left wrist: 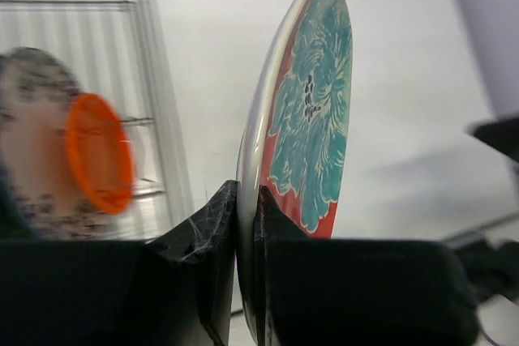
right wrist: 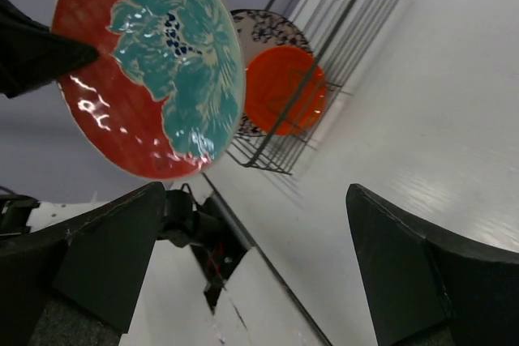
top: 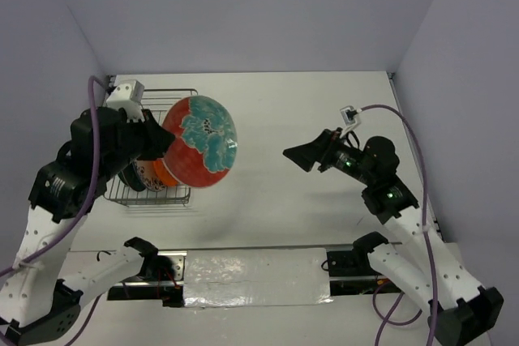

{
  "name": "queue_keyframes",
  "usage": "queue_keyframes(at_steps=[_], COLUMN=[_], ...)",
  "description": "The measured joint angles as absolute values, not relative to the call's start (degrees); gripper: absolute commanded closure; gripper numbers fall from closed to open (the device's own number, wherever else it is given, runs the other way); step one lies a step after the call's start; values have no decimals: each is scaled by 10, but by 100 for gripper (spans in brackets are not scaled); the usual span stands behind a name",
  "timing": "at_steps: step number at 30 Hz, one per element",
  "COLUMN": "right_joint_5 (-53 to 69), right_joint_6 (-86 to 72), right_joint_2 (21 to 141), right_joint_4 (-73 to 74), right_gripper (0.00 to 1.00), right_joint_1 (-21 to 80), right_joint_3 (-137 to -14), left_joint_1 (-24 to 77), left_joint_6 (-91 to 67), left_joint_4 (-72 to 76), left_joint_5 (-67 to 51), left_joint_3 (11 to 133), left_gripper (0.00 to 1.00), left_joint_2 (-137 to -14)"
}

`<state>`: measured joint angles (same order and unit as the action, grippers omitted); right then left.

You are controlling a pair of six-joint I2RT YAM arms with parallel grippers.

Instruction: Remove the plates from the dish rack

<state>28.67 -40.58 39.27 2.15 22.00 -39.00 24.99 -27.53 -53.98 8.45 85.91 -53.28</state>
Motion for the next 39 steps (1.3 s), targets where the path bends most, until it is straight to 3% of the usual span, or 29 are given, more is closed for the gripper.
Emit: queue_keyframes(at_steps=[8, 10, 12, 13, 14, 15, 17, 19, 21, 22, 25, 28, 34, 39], right_joint_5=[276, 269, 264, 263, 262, 251, 247, 251, 260, 261, 246, 234, 181, 125], right_joint_6=[-435, -436, -436, -436, -436, -435, -448, -462, -482, -487, -480, -488, -529, -552], right_joint_2=[517, 535, 548, 554, 559, 564, 575, 575, 570, 568, 568, 576, 577, 663], right_joint_4=[-104, -117, -128, -134, -137, -135, -139, -154, -167, -173, -179, -163, -108, -93], right_gripper=[0, 4, 20, 43, 56, 75, 81, 100, 100, 100, 100, 100, 100, 100], right_joint_1=[318, 332, 340, 342, 343, 340, 331, 331, 328, 328, 340, 340, 277, 197], right_joint_3=[-414, -419, -421, -421, -421, -420, -419, -419, -419, -419, -420, -407, -358, -364], left_joint_1=[252, 252, 252, 252, 252, 251, 248, 242, 238, 237, 245, 250, 251, 251], left_joint_6=[-365, -380, -390, -395, -397, -399, -402, -403, -404, -403, -409, -407, -404, -383], left_joint_4=[-387, -353, -333, -321, -315, -309, -303, -302, -293, -289, -268, -279, -384, -435], left_joint_5=[-101, -129, -146, -154, -159, -164, -160, -148, -146, -144, -128, -81, 145, 263], left_joint_3=[722, 699, 682, 672, 667, 664, 663, 662, 662, 662, 663, 674, 745, 754], left_gripper=[100, 100, 100, 100, 99, 97, 94, 90, 66, 35, 1, 0, 0, 1], left_joint_2=[-492, -504, -508, -508, -508, -507, -502, -497, -493, -492, -498, -511, -519, -484])
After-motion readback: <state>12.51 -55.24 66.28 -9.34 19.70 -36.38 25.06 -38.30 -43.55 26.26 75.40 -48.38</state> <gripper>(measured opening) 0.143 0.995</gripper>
